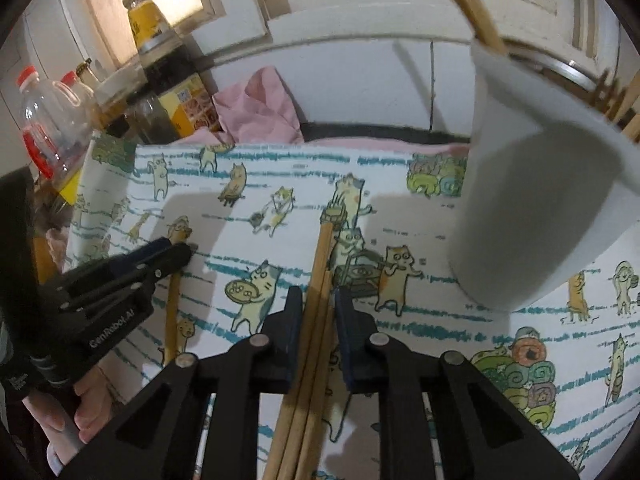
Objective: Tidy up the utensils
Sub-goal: 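Grasp a chopstick with the left gripper while the right gripper grasps another, then lift both held chopsticks and carry them over the white cup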
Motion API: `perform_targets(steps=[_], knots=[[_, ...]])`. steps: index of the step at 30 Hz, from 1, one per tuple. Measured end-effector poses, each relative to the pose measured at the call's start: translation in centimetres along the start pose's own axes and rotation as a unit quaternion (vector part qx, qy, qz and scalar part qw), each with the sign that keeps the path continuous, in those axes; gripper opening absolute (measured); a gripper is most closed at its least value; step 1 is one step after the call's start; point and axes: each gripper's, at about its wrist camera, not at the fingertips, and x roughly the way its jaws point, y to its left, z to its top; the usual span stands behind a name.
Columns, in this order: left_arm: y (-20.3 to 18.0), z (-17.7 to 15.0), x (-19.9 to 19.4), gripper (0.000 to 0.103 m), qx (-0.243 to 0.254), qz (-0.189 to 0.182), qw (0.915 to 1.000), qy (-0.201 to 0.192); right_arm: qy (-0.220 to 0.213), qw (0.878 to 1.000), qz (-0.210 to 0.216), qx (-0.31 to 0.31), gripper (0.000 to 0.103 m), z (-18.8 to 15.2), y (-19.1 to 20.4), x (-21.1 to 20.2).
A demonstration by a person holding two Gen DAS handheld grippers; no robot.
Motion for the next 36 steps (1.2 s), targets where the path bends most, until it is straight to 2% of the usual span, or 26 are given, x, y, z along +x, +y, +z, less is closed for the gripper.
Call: perform_targets(steps=[6, 10, 12, 15, 20, 24, 28, 36], knots=[[-0.3, -0.2, -0.1, 0.007, 0.009, -0.023, 0.9997, 0.003, -0.003, 1.000, 0.022, 0.005, 0.015, 0.5, -0.3, -0.2], [-0.3, -0.2, -0.2, 0.006, 0.009, -0.024, 0.9997, 0.002, -0.009, 1.000, 0.026, 0.010, 0.015, 0.5, -0.5, -0.6], [-0.1, -0.2, -0.3, 0.006, 0.004, -0.024, 0.9997, -0.002, -0.012, 0.999, 0.039, 0.006, 0.010, 0.5, -0.4, -0.7], [0.4, -0.1, -0.9, 0.006, -0.004, -0.028, 0.9995, -0.013, -0.006, 0.999, 0.048, -0.003, 0.009, 0.4, 0.1, -0.2], [1.1, 0.1, -2.2, 0.006, -0.018, -0.050, 0.9978, -0.040, -0.001, 1.000, 0.006, -0.010, 0.009, 0.4, 0.4, 0.8], [1.2, 0.2, -2.0, 0.006, -0.017, -0.052, 0.9980, -0.031, -0.004, 1.000, -0.014, -0.027, 0.009, 0.4, 1.1, 1.2], [0.9, 0.1, -0.8, 0.006, -0.015, -0.028, 0.9995, -0.005, 0.018, 0.999, -0.028, -0.022, 0.010, 1.4, 1.3, 2.5], [0.1, -0.2, 0.2, 0.008, 0.003, 0.007, 1.0000, 0.002, 0.028, 0.996, -0.072, -0.046, 0.009, 2.4, 2.4, 3.5]])
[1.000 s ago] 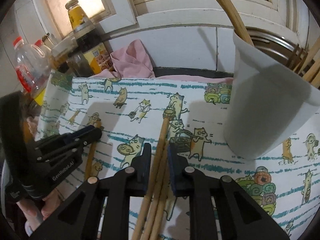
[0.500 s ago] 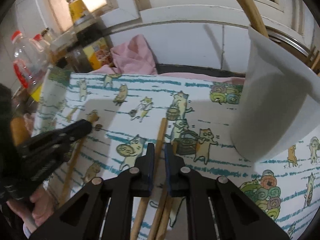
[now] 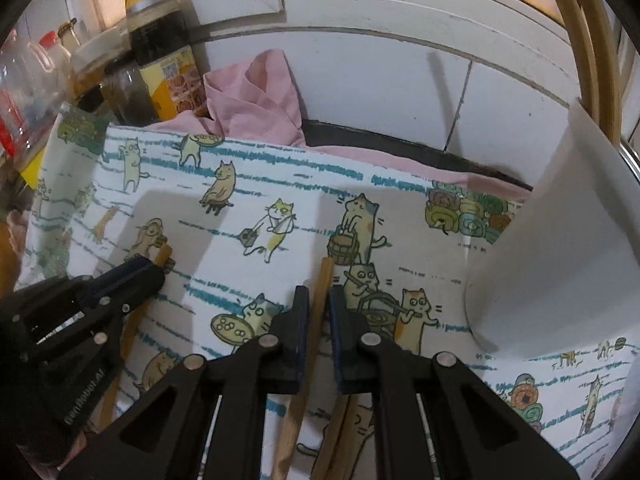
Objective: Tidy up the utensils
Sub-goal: 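Lift both held chopsticks and carry them over the white cup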
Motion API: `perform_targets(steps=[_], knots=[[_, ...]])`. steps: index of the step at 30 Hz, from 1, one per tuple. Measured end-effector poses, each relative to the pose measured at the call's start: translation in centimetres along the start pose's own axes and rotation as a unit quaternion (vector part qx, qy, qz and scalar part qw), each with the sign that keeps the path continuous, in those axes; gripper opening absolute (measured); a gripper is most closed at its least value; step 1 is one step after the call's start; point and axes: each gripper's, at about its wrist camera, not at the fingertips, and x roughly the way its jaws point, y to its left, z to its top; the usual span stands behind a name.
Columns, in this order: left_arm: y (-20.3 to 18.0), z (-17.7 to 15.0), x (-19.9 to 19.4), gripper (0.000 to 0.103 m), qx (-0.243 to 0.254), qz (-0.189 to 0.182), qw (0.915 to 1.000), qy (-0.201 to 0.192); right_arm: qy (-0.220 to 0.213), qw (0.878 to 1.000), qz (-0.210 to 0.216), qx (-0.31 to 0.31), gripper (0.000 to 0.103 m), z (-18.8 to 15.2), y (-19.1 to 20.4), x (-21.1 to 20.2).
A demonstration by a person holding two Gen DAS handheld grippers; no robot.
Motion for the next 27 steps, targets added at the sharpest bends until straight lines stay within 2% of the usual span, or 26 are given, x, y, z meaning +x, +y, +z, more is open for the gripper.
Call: perform_targets(steps=[3, 7, 11, 13, 16, 19, 24, 27], knots=[[0.0, 0.0, 0.3, 0.008, -0.004, -0.004, 1.0000, 0.000, -0.018, 1.000, 0.009, -0.001, 0.009, -0.4, -0.3, -0.1], [-0.5, 0.1, 0.4, 0.008, 0.011, 0.010, 0.9999, 0.000, -0.025, 1.000, 0.012, -0.007, 0.009, -0.9, -0.3, -0.4], [-1.2, 0.6, 0.9, 0.007, 0.025, 0.028, 0.9993, 0.004, -0.036, 0.999, 0.035, -0.002, 0.008, -1.4, -0.9, -1.0], [-1.8, 0.8, 1.1, 0.006, 0.028, 0.038, 0.9988, 0.011, -0.057, 0.997, 0.049, -0.002, 0.008, -1.5, -1.4, -2.0], [-2.4, 1.2, 0.6, 0.006, 0.029, 0.027, 0.9992, 0.011, -0.105, 0.991, 0.079, -0.006, 0.008, -1.9, -1.5, -4.6], [-3.2, 1.7, -1.7, 0.006, 0.040, 0.025, 0.9988, -0.012, -0.156, 0.982, 0.103, -0.015, 0.008, -1.8, -1.4, -7.1], [-4.2, 3.0, -8.0, 0.006, 0.046, 0.005, 0.9965, -0.070, -0.217, 0.971, 0.095, -0.004, 0.007, -2.0, -2.2, -11.1], [-5.1, 4.0, -12.3, 0.006, 0.054, 0.003, 0.9920, -0.114, -0.262, 0.959, 0.106, 0.022, 0.007, -2.3, -3.5, -13.7]])
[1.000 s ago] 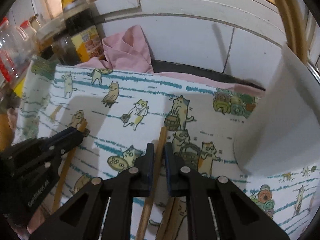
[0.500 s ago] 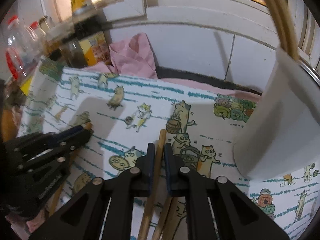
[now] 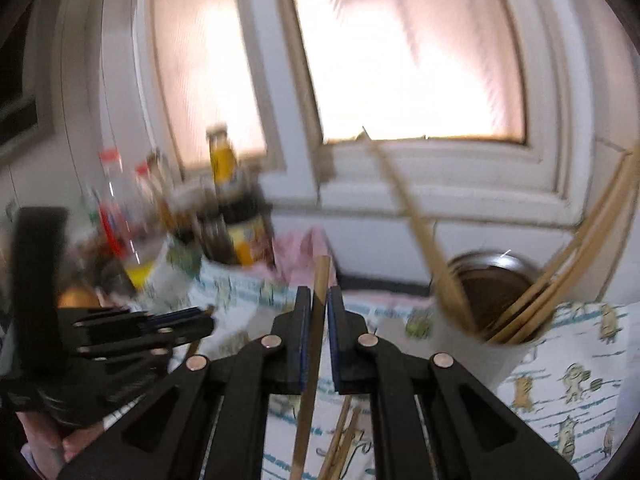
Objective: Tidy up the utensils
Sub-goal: 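Lift both held chopsticks and carry them over the white cup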
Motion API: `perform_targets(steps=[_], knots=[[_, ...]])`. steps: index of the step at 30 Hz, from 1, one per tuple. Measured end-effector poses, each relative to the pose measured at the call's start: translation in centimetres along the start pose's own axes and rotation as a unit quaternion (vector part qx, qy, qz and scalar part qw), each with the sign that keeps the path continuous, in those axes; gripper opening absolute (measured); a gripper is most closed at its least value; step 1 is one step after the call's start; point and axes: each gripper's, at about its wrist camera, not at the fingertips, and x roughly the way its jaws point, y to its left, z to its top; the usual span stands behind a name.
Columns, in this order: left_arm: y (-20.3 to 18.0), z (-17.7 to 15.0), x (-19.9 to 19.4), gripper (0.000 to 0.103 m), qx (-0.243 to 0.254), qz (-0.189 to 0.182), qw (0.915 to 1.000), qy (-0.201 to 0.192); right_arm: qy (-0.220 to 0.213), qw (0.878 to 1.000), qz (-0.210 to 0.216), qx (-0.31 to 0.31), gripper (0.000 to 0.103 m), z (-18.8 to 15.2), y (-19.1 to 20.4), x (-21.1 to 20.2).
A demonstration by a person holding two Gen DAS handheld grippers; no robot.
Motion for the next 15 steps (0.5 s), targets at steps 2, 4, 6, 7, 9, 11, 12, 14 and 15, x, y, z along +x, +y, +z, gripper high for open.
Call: perform_targets(steps=[2, 4, 6, 7, 9, 11, 12, 14, 15], knots=[[-0.3, 1.1, -2.5, 0.006, 0.003, -0.006, 0.9995, -0.029, -0.034, 0.999, 0.012, 0.018, 0.007, 0.9, -0.8, -1.4], [-0.5, 1.9, -4.6, 0.006, 0.009, -0.012, 0.9983, -0.056, -0.067, 0.997, 0.019, 0.035, 0.007, 1.5, -1.6, -3.3], [-0.9, 2.7, -6.2, 0.006, 0.012, -0.012, 0.9967, -0.079, -0.100, 0.994, 0.024, 0.047, 0.007, 2.0, -2.4, -4.9], [-1.0, 2.9, -6.9, 0.006, 0.011, -0.011, 0.9958, -0.090, -0.111, 0.992, 0.026, 0.052, 0.007, 2.1, -2.7, -5.4], [-1.3, 3.3, -8.0, 0.006, 0.003, -0.008, 0.9935, -0.114, -0.135, 0.988, 0.032, 0.067, 0.007, 2.3, -3.4, -6.7], [-1.2, 3.5, -8.7, 0.006, -0.012, -0.011, 0.9911, -0.132, -0.154, 0.985, 0.027, 0.076, 0.007, 2.4, -3.8, -7.5], [-1.2, 3.5, -9.0, 0.006, -0.020, -0.014, 0.9900, -0.139, -0.163, 0.983, 0.020, 0.079, 0.007, 2.4, -3.9, -8.0], [-1.0, 3.8, -9.2, 0.006, -0.033, -0.019, 0.9884, -0.147, -0.182, 0.979, 0.008, 0.088, 0.007, 2.4, -4.2, -8.4], [-1.1, 3.8, -9.1, 0.006, -0.034, -0.020, 0.9882, -0.148, -0.186, 0.979, 0.008, 0.088, 0.007, 2.4, -4.3, -8.5]])
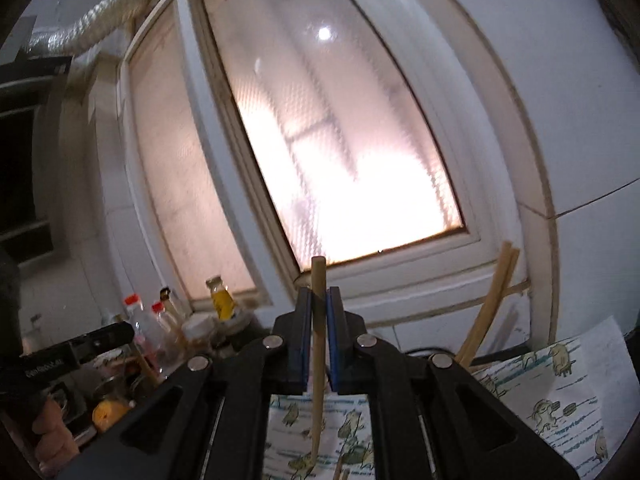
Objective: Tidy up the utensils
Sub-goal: 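Lift both held chopsticks and carry them over the white cup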
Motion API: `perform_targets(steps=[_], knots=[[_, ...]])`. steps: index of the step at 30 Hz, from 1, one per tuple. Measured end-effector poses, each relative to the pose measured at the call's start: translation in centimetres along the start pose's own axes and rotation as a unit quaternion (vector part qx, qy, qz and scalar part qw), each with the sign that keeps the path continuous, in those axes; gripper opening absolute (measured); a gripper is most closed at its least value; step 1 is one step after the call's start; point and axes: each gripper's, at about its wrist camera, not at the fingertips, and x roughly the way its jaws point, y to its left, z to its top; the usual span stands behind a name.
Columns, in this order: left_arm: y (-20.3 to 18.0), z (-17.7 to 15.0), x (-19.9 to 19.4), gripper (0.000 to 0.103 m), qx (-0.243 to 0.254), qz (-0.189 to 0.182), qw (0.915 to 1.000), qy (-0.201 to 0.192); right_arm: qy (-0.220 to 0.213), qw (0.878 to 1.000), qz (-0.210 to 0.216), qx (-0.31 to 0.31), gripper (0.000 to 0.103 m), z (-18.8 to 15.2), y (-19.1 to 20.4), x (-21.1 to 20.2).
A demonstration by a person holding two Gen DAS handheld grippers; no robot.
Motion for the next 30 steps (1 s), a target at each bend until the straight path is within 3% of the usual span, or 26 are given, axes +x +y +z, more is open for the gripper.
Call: perform_targets(steps=[8, 14, 17, 20, 24, 27, 30], knots=[[-1.6, 0.7, 2.0, 0.006, 0.013, 0.000, 0.9995, 0.028, -0.038, 0.999, 0.012, 0.019, 0.007, 0.9, -1.1, -1.6], [-3.1, 2.0, 2.8, 0.006, 0.010, -0.029, 0.9993, 0.019, -0.080, 0.994, 0.019, 0.066, 0.007, 2.1, -3.1, -3.8], [-4.1, 2.6, 3.6, 0.006, 0.008, -0.021, 0.9997, 0.011, -0.098, 0.992, 0.010, 0.084, 0.007, 2.4, -4.0, -4.4], [-5.0, 3.6, 4.6, 0.006, 0.009, -0.046, 0.9989, 0.007, -0.119, 0.989, 0.011, 0.085, 0.007, 2.8, -4.3, -5.4], [-5.7, 5.3, 4.9, 0.006, -0.010, -0.077, 0.9968, -0.017, -0.166, 0.983, -0.023, 0.082, 0.006, 3.1, -4.9, -6.8], [-6.1, 6.4, 5.6, 0.006, -0.027, -0.103, 0.9942, -0.012, -0.170, 0.980, -0.024, 0.103, 0.007, 3.3, -5.9, -6.8], [-6.8, 7.1, 6.5, 0.006, -0.026, -0.097, 0.9946, -0.024, -0.167, 0.978, -0.038, 0.117, 0.007, 3.2, -6.5, -6.3]])
